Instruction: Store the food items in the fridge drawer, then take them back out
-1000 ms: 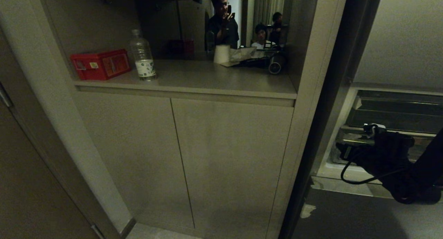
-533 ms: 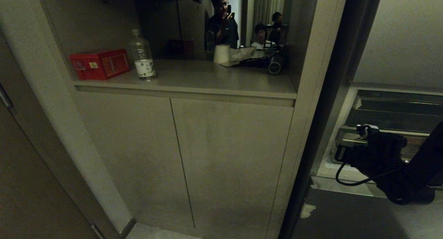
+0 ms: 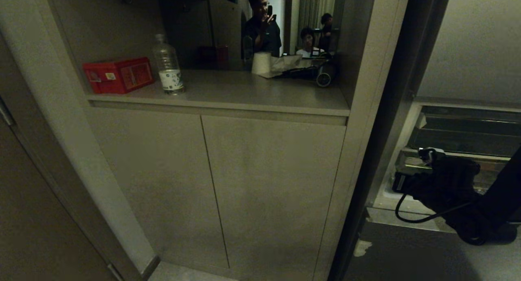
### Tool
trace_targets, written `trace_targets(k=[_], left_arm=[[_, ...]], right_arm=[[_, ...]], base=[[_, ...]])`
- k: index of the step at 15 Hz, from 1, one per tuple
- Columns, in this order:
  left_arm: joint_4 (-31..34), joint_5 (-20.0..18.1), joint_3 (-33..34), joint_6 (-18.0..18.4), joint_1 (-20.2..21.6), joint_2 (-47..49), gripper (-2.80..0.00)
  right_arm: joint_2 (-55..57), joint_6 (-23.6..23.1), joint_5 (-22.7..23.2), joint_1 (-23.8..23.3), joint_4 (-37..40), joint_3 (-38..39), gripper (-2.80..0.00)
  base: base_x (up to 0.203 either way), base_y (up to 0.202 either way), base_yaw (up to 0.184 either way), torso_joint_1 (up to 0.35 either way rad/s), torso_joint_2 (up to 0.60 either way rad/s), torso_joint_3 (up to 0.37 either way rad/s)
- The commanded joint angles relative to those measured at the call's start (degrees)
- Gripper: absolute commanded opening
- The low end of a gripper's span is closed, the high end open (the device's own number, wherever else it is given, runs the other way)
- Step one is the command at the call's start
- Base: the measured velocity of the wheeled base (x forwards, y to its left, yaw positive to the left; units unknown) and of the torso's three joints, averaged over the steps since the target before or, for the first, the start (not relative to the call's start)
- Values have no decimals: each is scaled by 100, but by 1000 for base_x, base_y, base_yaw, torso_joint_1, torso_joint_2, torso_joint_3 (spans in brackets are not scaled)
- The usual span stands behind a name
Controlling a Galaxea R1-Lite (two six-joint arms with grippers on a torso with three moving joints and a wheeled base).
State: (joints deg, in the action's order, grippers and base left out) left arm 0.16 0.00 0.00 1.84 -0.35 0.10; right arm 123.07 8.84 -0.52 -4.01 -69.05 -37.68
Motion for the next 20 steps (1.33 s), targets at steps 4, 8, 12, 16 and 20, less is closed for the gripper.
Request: trace_targets(k=[4,8,12,16,20], left_arm=[[-6,0,0,0,0,8,-280],[2,0,0,0,0,8,-280],[2,0,0,0,0,8,-280],[2,0,0,0,0,8,-280],[2,0,0,1,0,8,-280]], right_arm=[[-363,57,-18,-22,-30,403,-280],[-512,227,-6,-47,-27,529,-280],[-512,254,5,-162,-21,566,-280],[-336,143,8,-196,-39,534,0],[-301,171,26,-285,-70,533,0]], base=[[0,0,0,0,0,0],[0,0,0,0,0,0],[0,0,0,0,0,0],[0,0,0,0,0,0],[0,0,0,0,0,0]])
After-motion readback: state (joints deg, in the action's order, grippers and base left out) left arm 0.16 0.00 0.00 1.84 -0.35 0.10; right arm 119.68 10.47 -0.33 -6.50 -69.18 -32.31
